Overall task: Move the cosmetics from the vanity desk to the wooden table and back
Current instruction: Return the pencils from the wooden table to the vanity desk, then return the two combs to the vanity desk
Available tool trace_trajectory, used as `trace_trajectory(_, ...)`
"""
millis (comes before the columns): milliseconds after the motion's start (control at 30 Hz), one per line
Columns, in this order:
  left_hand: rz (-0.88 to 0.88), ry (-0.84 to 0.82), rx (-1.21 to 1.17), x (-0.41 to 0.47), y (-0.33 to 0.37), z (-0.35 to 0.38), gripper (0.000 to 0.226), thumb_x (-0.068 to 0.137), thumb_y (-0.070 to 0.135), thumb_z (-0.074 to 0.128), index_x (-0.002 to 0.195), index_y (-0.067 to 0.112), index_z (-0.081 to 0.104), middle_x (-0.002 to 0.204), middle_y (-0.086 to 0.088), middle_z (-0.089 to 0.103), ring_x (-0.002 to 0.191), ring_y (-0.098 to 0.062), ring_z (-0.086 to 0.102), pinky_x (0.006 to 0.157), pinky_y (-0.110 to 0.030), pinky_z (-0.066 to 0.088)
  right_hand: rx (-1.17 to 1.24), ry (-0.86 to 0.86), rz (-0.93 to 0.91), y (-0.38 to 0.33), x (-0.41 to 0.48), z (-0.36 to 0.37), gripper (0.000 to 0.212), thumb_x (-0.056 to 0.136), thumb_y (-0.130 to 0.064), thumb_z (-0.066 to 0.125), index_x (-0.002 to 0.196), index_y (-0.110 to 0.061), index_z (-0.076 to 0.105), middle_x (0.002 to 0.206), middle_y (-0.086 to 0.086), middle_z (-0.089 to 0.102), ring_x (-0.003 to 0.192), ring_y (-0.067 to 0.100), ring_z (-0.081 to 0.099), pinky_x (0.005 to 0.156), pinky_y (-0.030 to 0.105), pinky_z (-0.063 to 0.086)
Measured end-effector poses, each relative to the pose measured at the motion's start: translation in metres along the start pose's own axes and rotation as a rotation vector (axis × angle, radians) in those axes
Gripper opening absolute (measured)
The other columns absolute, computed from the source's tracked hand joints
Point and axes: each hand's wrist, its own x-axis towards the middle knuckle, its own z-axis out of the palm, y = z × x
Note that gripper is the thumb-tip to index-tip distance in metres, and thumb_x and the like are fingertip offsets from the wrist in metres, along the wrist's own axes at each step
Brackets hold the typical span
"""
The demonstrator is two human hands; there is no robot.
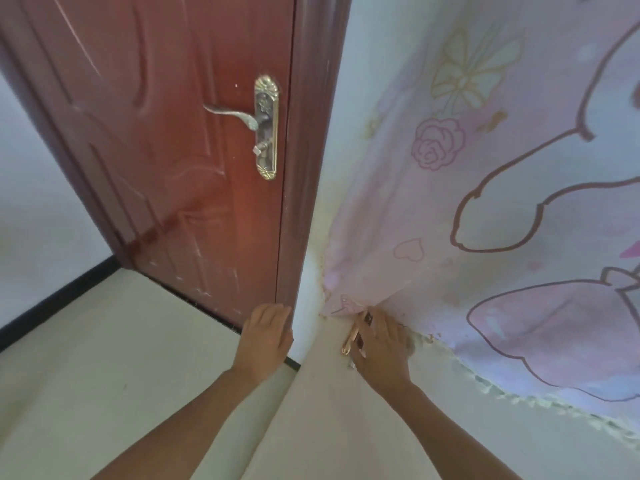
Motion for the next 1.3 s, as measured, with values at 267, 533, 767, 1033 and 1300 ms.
trace_trajectory(267, -0.290, 0.105, 0.393, -0.081, -0.010, -0.076, 0.043, 0.082, 0.039, 0.035, 0.100, 0.015, 0.065, 0.104, -0.005, 0.067, 0.105, -0.023, 0.045, 0.075, -0.042, 0.053, 0.090, 0.142, -0.452, -0.067, 0.018, -0.010, 0.047, 0.069, -0.048, 0.042, 0.093, -0.020, 0.071, 0.104, 0.008, 0.067, 0.109, 0.026, 0.043, 0.089, 0.046, 0.040)
trace_trajectory(533, -0.791, 0.203, 0.487, -0.257, -0.012, -0.185, 0.069, 0.082, 0.052, 0.016, 0.126, 0.015, 0.053, 0.134, -0.009, 0.050, 0.129, -0.033, 0.039, 0.105, -0.049, 0.031, 0.248, 0.267, -0.984, -0.212, -0.021, -0.041, 0.038, 0.065, -0.044, 0.057, 0.090, -0.019, 0.070, 0.101, 0.006, 0.067, 0.109, 0.025, 0.042, 0.084, 0.048, 0.047)
trace_trajectory(767, -1.016, 0.562, 0.625, -0.389, 0.022, -0.306, 0.044, 0.094, 0.036, 0.041, 0.132, 0.015, 0.044, 0.143, -0.007, 0.039, 0.136, -0.027, 0.023, 0.110, -0.046, 0.020, 0.396, 0.443, -1.251, -0.346, -0.080, -0.123, 0.037, 0.064, -0.045, 0.058, 0.086, -0.019, 0.070, 0.096, 0.006, 0.068, 0.104, 0.024, 0.042, 0.078, 0.047, 0.050)
trace_trajectory(1033, -1.228, 0.726, 0.829, -0.591, 0.106, -0.423, 0.067, 0.079, 0.050, 0.020, 0.123, 0.010, 0.052, 0.130, -0.013, 0.052, 0.124, -0.035, 0.039, 0.099, -0.052, 0.033, 0.555, 0.596, -1.534, -0.496, -0.210, -0.225, 0.043, 0.062, -0.040, 0.077, 0.096, -0.017, 0.069, 0.104, 0.009, 0.066, 0.103, 0.029, 0.061, 0.083, 0.050, 0.048)
trace_trajectory(1300, -1.301, 0.800, 0.974, -0.686, 0.144, -0.487, 0.074, 0.078, 0.052, 0.016, 0.127, 0.008, 0.049, 0.135, -0.012, 0.047, 0.130, -0.033, 0.034, 0.103, -0.050, 0.029, 0.659, 0.787, -1.768, -0.591, -0.310, -0.298, 0.043, 0.064, -0.042, 0.074, 0.100, -0.018, 0.067, 0.107, 0.008, 0.065, 0.105, 0.027, 0.058, 0.086, 0.045, 0.047)
